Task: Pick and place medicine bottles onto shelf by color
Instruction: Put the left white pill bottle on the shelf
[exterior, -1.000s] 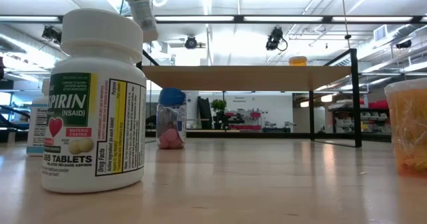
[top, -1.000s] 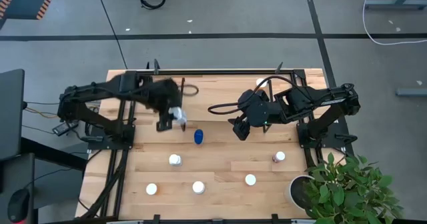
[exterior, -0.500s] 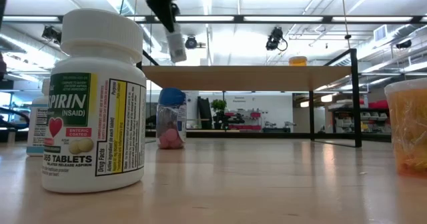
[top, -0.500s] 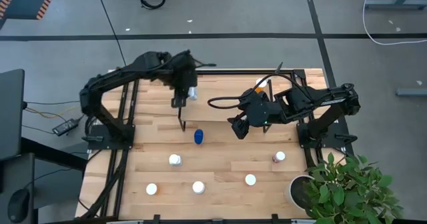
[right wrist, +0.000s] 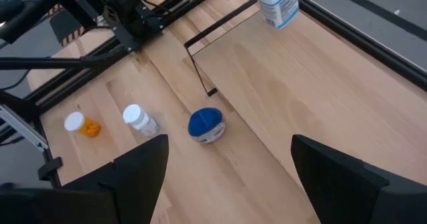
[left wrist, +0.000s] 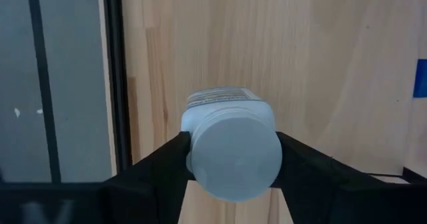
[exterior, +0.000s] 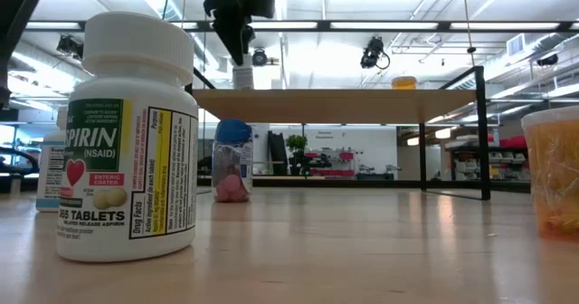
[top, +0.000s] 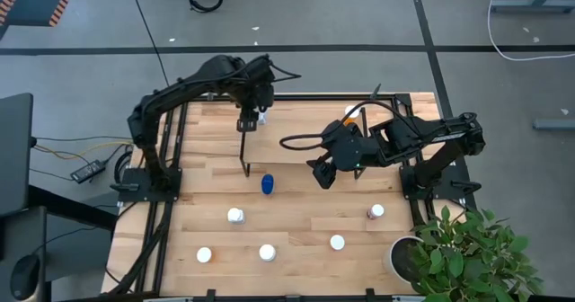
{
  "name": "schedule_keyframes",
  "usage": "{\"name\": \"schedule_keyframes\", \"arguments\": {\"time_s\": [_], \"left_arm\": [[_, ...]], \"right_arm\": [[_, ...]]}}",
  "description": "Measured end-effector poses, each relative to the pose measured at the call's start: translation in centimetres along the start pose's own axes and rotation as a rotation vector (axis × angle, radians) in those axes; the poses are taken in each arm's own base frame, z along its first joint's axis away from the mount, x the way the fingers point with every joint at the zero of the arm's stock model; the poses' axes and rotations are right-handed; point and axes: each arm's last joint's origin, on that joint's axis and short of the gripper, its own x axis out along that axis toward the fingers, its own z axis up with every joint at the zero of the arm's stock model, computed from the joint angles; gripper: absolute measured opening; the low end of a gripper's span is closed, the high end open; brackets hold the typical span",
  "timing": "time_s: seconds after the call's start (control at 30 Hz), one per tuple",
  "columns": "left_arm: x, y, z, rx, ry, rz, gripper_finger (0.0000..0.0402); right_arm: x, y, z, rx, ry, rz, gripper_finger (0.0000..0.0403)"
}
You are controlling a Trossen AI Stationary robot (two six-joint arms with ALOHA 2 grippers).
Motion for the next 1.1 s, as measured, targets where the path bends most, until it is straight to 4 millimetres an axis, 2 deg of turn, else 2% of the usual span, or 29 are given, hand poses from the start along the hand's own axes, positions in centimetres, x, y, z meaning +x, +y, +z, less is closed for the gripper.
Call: {"name": "schedule_keyframes", "arguments": {"time_s": [0.13,0.43,0.67,1.1], "left_arm": [[0.6,0.1,0.1,0.000,0.020,-0.007,0.0213],[0.5,0.5,0.1,0.006,0.032,0.057,0.0208],[0.5,0.7,0.0,0.004,0.032,0.058,0.0223],[1.3,0.8,0.3,0.055,0.043,0.043,0.0217]], "right_arm": [[0.0,0.0,0.0,-0.007,0.000,0.000,0.0324],[0.0,0.0,0.0,-0.023,0.000,0.000,0.0324],[0.0,0.0,0.0,-0.023,0.000,0.000,0.0324],[0.0,0.0,0.0,-0.010,0.000,0.001,0.0324]]}}
